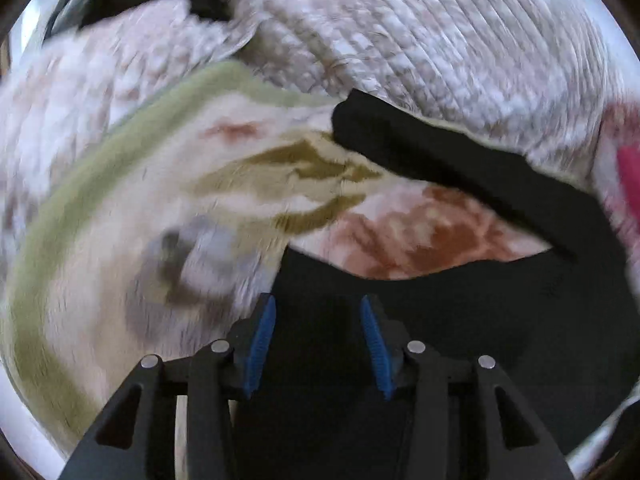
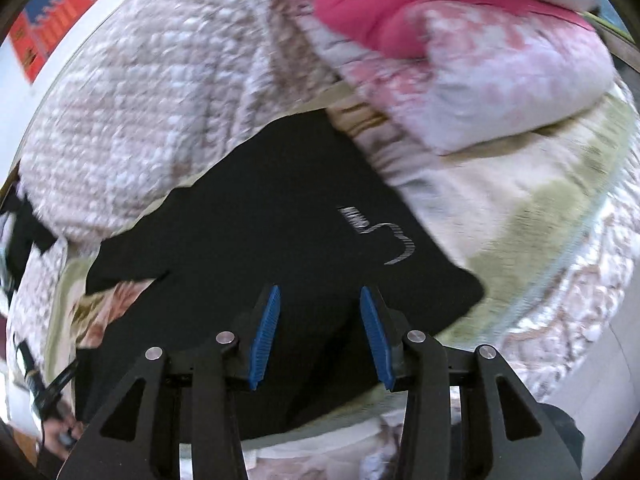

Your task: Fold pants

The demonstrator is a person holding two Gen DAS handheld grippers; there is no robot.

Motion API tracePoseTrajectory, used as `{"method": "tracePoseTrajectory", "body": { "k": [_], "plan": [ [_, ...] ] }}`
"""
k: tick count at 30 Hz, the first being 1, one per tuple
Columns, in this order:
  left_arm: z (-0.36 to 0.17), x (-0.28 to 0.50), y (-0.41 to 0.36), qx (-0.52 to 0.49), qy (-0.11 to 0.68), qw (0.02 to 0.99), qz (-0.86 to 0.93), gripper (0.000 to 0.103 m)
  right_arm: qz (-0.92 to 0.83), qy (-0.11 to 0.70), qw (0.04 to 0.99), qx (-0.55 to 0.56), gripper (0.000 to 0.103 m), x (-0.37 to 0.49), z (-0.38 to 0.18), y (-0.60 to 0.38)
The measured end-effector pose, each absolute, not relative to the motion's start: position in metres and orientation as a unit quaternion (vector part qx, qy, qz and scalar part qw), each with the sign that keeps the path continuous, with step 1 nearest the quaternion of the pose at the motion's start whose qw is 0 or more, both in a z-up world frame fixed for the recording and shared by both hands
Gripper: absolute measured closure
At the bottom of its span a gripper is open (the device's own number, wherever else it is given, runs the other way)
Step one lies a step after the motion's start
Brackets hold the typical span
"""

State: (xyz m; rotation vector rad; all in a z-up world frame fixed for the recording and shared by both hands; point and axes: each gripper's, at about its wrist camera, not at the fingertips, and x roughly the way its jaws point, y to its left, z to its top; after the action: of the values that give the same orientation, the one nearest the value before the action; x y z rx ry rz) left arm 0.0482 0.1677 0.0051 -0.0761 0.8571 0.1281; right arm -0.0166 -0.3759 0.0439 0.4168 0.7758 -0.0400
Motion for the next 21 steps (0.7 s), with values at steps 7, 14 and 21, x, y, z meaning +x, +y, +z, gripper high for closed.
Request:
{"method": "tracePoseTrajectory", "body": {
  "k": [7,14,21],
  "plan": [
    [0.008,0.05,0.168,0.009,0.387,0.916,0.104,0.097,0.011,0.382,0.906,0.179,0.06,-0.001,0.039,-0.36],
    [0.016,0.046,0.175,-0.026,0.386,0.915,0.111,0.092,0.017,0.406,0.905,0.13,0.06,0.011,0.028,-0.352],
    [0.028,0.041,0.188,-0.048,0.377,0.914,0.142,0.074,0.01,0.421,0.899,0.122,0.06,0.016,0.022,-0.373]
  ]
}}
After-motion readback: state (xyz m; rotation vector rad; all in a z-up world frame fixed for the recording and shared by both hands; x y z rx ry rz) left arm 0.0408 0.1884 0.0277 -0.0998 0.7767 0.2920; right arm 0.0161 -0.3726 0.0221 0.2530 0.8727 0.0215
